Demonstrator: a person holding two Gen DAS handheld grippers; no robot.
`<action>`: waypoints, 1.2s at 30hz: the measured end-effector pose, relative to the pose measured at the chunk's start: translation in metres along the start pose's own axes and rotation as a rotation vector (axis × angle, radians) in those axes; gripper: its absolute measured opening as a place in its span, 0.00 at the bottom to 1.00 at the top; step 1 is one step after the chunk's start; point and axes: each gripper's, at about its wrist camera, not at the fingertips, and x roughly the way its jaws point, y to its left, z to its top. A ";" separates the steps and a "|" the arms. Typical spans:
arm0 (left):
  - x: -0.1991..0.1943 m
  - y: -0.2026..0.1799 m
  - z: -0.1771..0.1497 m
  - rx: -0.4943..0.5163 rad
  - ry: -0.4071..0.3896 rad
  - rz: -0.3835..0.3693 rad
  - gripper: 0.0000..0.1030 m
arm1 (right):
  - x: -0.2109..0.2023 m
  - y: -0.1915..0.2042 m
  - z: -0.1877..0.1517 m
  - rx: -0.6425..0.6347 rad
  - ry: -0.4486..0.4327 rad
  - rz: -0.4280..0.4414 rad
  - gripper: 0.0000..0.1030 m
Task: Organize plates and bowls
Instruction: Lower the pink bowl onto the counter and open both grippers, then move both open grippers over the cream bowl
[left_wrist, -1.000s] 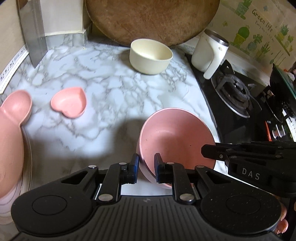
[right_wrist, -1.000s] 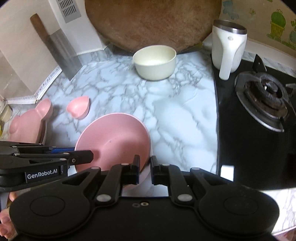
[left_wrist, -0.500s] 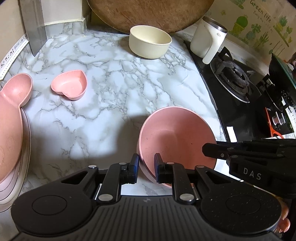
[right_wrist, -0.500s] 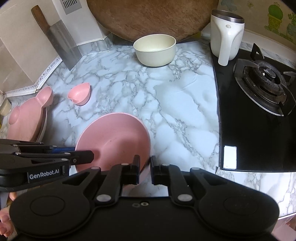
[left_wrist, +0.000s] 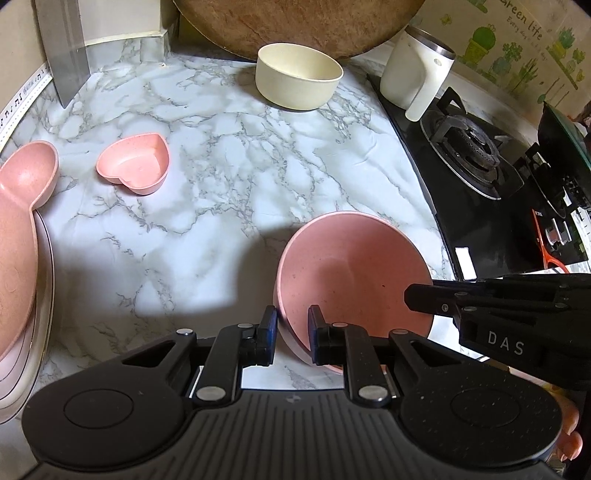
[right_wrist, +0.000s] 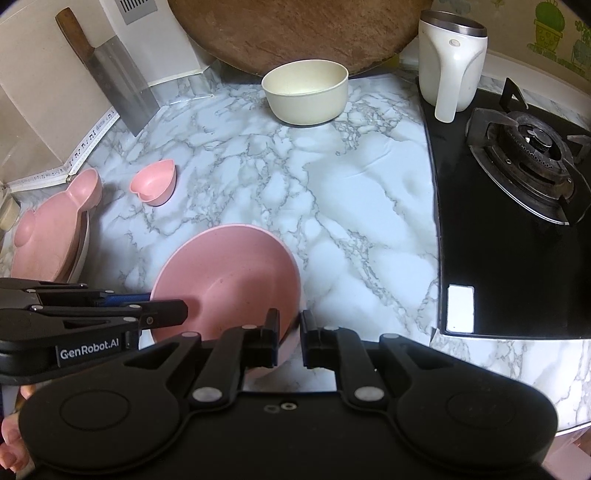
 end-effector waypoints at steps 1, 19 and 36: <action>0.000 0.000 0.000 0.002 0.000 0.000 0.16 | 0.000 0.000 0.000 0.002 -0.001 0.000 0.12; -0.019 0.003 0.004 0.018 -0.055 -0.016 0.16 | -0.015 -0.004 -0.002 0.019 -0.028 -0.011 0.23; -0.060 -0.001 0.028 0.051 -0.259 0.006 0.40 | -0.049 -0.004 0.033 -0.054 -0.177 0.010 0.40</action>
